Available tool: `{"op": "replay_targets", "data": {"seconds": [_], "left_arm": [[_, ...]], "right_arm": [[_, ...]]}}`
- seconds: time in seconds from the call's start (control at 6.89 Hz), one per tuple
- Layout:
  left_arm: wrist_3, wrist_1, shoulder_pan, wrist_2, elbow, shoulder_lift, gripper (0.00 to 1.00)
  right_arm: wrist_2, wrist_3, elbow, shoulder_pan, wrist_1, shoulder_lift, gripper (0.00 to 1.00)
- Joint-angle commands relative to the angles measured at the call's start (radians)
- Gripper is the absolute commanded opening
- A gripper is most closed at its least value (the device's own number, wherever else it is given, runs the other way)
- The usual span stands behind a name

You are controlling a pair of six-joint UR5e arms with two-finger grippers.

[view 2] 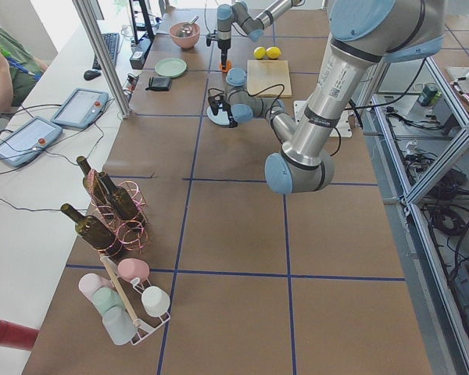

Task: Pick orange to plate
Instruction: 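Close the right gripper on the orange while the left releases the plate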

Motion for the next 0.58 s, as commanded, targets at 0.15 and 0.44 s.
{"op": "replay_targets", "data": {"seconds": [0.15,0.44], "left_arm": [[0.119,0.009,-0.026,-0.002,-0.043,0.028,1.00],[0.434,0.057,-0.090,-0.005,-0.161,0.119,1.00]], "right_arm": [[0.005,-0.004,0.044,0.014,0.005,0.003,0.00],[0.011,0.011,0.119,0.017,-0.004,0.034,0.00]]}}
